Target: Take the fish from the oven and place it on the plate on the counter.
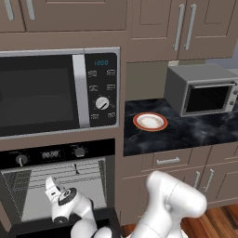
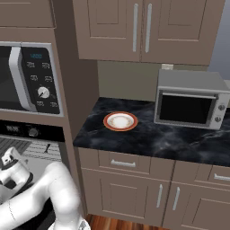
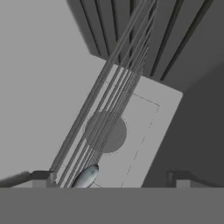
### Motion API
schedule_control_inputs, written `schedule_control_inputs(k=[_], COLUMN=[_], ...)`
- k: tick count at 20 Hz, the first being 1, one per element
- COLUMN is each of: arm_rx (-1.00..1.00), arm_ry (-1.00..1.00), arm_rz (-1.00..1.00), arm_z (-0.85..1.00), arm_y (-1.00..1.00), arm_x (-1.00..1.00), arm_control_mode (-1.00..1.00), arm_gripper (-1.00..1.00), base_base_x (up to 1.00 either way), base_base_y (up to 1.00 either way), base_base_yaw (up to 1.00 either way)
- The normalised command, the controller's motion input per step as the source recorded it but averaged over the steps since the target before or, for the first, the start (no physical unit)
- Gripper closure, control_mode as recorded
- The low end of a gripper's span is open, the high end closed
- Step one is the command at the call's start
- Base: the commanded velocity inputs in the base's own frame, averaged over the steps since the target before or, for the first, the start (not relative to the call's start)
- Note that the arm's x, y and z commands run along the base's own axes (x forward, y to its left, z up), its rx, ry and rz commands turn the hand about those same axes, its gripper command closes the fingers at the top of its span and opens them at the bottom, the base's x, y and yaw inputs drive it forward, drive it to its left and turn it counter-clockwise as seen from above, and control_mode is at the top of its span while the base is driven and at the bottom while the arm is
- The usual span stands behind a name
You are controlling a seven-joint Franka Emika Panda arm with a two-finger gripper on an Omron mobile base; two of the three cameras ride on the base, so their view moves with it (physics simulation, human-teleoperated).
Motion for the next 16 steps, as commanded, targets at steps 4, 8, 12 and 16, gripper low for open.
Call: schedule_control_inputs(k=[4,8,12,16], arm_rx=[0.06,0.1,0.11,0.11], arm_ry=[0.0,0.0,0.01,0.01], arm_rz=[0.0,0.0,0.0,0.0], arm_z=[-0.59,-0.75,-0.77,-0.73], arm_y=[0.0,0.0,0.0,0.0], arm_x=[0.49,0.35,0.33,0.35], arm_control_mode=[-1.0,-1.0,-1.0,-1.0], arm_gripper=[-1.0,-1.0,-1.0,-1.0], base_base_x=[0.0,0.0,0.0,0.0], base_base_y=[0.0,0.0,0.0,0.0], base_base_yaw=[0.0,0.0,0.0,0.0])
